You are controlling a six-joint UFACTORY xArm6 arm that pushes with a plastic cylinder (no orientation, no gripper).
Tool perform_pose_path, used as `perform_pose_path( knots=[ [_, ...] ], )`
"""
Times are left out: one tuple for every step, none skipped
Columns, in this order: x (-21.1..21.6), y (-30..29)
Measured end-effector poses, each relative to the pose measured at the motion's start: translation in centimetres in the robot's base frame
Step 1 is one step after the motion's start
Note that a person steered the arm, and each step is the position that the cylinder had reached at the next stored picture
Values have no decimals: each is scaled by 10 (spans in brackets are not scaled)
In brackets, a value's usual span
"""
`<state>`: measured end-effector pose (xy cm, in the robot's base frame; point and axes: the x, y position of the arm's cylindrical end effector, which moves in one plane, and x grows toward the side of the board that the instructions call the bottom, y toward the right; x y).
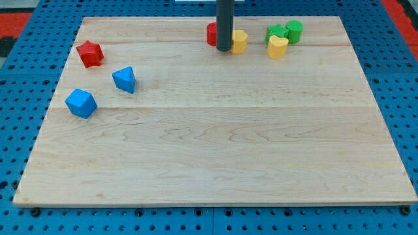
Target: Push the red circle down a bit
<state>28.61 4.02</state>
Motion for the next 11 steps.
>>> perform_pose_path(
  knots=[
    [0,45],
    [-39,35],
    [-59,17],
    [-58,9],
    [-73,-3],
    [-73,-4],
    [-73,-4],
    [-73,-5],
    [-73,-6],
    [-73,-6],
    [-73,-6]
  ],
)
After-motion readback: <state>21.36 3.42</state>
